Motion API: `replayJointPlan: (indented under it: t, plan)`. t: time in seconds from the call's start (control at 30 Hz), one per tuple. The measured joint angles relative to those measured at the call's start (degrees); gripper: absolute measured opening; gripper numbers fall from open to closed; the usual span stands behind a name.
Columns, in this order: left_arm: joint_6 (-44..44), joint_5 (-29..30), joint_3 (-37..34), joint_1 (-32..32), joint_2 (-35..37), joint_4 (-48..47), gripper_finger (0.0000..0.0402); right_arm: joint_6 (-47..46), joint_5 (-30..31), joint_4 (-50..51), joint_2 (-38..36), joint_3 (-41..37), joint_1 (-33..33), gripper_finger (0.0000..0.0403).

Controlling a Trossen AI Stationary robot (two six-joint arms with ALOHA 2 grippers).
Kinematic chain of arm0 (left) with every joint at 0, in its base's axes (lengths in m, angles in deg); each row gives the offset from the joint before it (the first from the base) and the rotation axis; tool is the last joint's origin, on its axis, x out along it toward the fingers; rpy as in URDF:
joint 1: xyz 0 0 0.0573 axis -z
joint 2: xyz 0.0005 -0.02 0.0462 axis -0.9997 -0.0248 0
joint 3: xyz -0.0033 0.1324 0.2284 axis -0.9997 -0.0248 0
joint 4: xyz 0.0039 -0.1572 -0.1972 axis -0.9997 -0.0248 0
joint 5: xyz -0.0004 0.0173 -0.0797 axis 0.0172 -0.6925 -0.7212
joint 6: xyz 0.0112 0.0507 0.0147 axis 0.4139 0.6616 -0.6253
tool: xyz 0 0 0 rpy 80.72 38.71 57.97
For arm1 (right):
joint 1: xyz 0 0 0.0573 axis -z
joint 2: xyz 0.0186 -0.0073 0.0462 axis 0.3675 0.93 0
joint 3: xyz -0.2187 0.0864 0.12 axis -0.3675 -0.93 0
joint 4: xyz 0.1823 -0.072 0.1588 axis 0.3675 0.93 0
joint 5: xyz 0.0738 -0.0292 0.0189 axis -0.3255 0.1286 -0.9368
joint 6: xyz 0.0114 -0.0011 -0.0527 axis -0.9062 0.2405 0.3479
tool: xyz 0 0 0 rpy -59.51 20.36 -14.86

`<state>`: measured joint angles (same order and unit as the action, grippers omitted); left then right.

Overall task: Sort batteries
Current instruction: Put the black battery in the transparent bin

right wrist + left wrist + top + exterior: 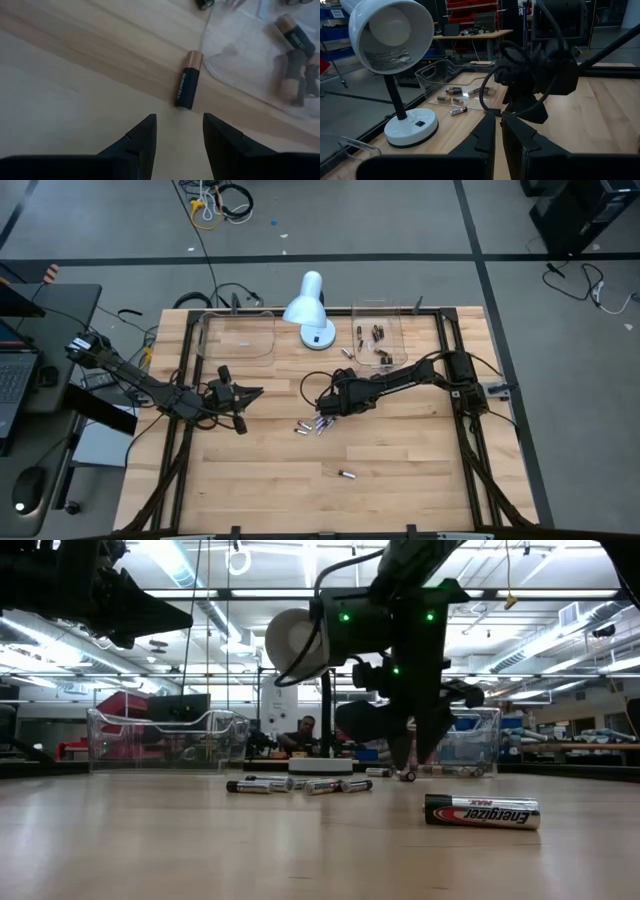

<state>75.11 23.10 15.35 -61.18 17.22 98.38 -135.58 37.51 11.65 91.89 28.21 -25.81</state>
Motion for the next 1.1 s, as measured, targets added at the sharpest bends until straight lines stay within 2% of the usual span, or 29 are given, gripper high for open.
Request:
replayJointPlan:
  t: [0.4, 1.1]
  plan:
    - [0.00, 0.50, 0.00, -0.02, 0.00, 0.03, 0.0032, -0.28, 2.06, -8.86, 0.00, -4.75, 0.61, 0.0146]
    - [-0.02, 1.40, 0.00, -0.02, 0.00, 0.07, 0.0032, 1.87, 4.32, -16.19, 0.00, -5.01, 2.63, 0.0139]
